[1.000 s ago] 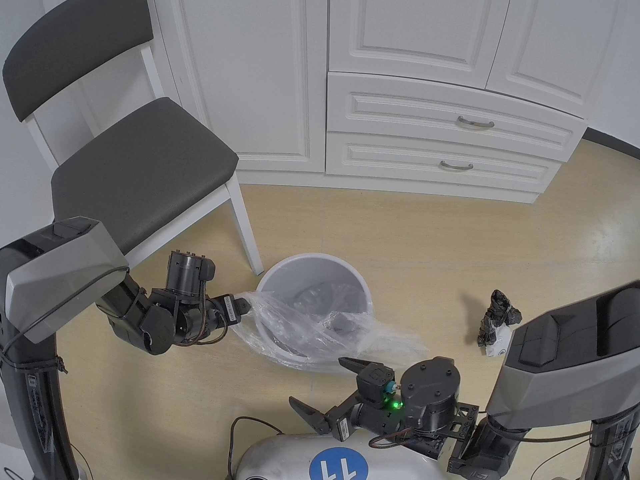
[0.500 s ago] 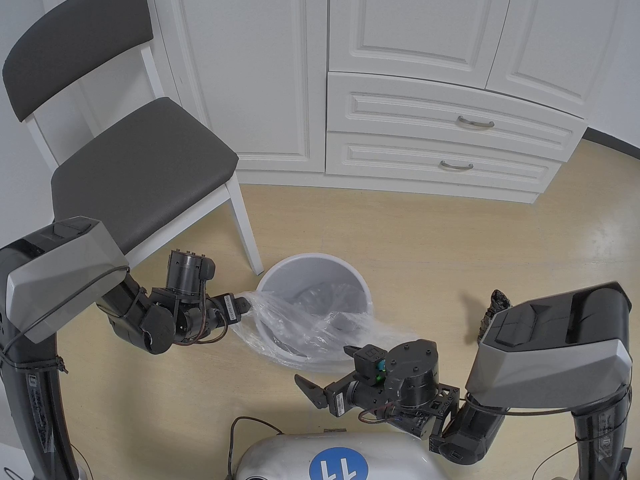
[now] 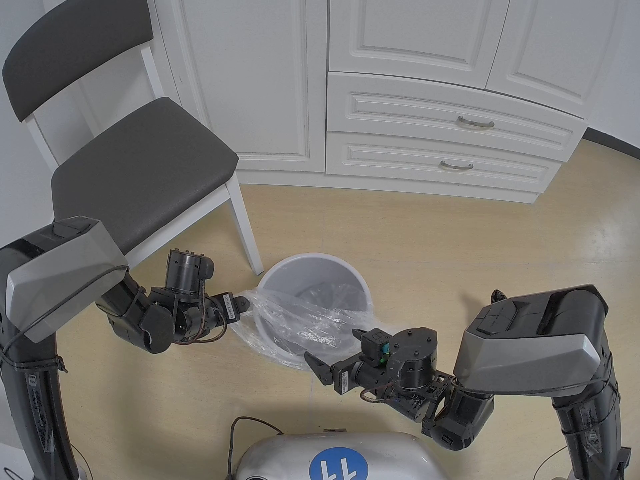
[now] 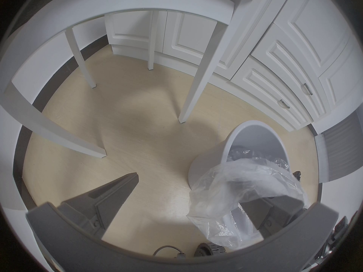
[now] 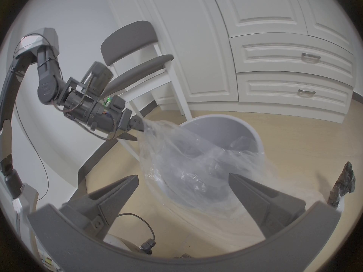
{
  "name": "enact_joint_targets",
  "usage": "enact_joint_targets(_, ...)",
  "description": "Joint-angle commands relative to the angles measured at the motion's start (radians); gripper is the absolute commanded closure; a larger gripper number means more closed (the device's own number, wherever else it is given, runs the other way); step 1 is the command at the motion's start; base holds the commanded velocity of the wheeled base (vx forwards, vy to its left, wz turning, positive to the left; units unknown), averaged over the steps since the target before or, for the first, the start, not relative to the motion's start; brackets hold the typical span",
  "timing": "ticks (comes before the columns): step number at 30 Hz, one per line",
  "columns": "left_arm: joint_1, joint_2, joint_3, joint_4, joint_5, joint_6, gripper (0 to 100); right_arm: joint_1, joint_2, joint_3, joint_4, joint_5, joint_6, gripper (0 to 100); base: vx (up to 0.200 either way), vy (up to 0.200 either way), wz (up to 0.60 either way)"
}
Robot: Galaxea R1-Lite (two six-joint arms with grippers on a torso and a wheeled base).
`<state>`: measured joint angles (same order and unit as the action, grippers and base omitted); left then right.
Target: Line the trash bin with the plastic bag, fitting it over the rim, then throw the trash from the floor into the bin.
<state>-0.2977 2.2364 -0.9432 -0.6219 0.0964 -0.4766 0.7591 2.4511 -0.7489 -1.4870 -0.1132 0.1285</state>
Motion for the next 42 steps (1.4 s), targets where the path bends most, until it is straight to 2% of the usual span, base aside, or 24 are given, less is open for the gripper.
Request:
enact_joint_targets(1,0.0,0.002,0.001,-0.001,0.0,0.0,0,-0.012,0.011,-0.001,-0.004,0.007,-0.001,0,0.0,0.0,0.0)
enact_joint_targets(13,0.0,0.002,0.001,-0.001,0.0,0.0,0,-0.014,0.114,-0.064,-0.009,0.003,0.0,0,0.0,0.0,0.0)
enact_joint_targets(14,0.0,0.002,0.001,-0.001,0.0,0.0,0,-0.014,0.12,-0.075,-0.013,0.0,0.002,100,0.0,0.0,0.0)
enact_joint_targets(24,0.0,0.002,0.004,-0.001,0.0,-0.002,0,-0.02,0.146,-0.113,-0.035,-0.003,0.002,100,0.0,0.0,0.0)
enact_joint_targets(28,-0.005,0.011,0.012,-0.001,0.0,0.0,0,-0.04,0.149,-0.198,-0.01,-0.003,0.0,100,0.0,0.0,0.0)
enact_joint_targets(30,-0.001,0.011,0.014,-0.001,0.0,0.001,0,-0.067,0.141,-0.263,0.067,-0.003,-0.001,100,0.0,0.0,0.0)
enact_joint_targets(35,0.02,-0.017,0.05,0.001,-0.007,0.049,0,-0.158,0.131,-0.567,0.383,0.009,-0.001,100,0.0,0.0,0.0)
enact_joint_targets(40,0.029,-0.041,0.098,-0.001,-0.018,0.118,0,-0.195,0.204,-0.925,0.66,0.003,0.0,100,0.0,0.0,0.0)
enact_joint_targets(42,0.029,-0.043,0.103,-0.001,-0.018,0.121,0,-0.196,0.218,-0.978,0.691,0.001,0.0,100,0.0,0.0,0.0)
